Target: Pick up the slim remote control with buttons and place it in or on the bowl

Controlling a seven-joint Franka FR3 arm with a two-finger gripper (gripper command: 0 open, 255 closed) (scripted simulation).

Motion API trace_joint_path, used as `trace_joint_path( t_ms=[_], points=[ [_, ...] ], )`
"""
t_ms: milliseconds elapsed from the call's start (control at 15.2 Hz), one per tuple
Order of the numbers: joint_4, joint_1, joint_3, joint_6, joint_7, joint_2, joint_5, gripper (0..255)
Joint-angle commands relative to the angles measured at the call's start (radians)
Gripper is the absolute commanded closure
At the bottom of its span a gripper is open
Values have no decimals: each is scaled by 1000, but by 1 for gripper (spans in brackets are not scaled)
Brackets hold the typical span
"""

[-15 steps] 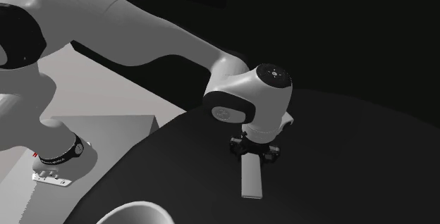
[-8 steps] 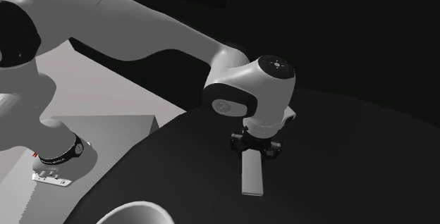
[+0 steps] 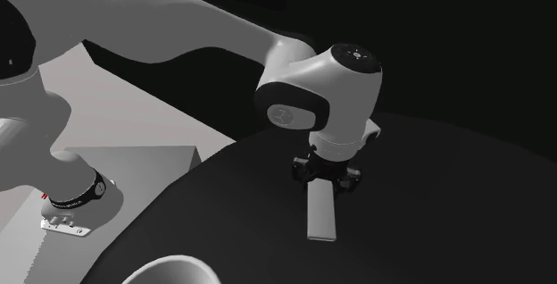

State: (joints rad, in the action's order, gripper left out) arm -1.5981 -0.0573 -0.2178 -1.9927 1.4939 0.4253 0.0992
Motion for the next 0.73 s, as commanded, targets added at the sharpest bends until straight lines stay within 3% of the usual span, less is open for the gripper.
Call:
trace_joint_path(
  t_ms=[0,660],
  points=[
    [16,1,-1,24,0,-8,-2,255],
    [111,2,-6,146,-6,-36,-11,255]
  ],
)
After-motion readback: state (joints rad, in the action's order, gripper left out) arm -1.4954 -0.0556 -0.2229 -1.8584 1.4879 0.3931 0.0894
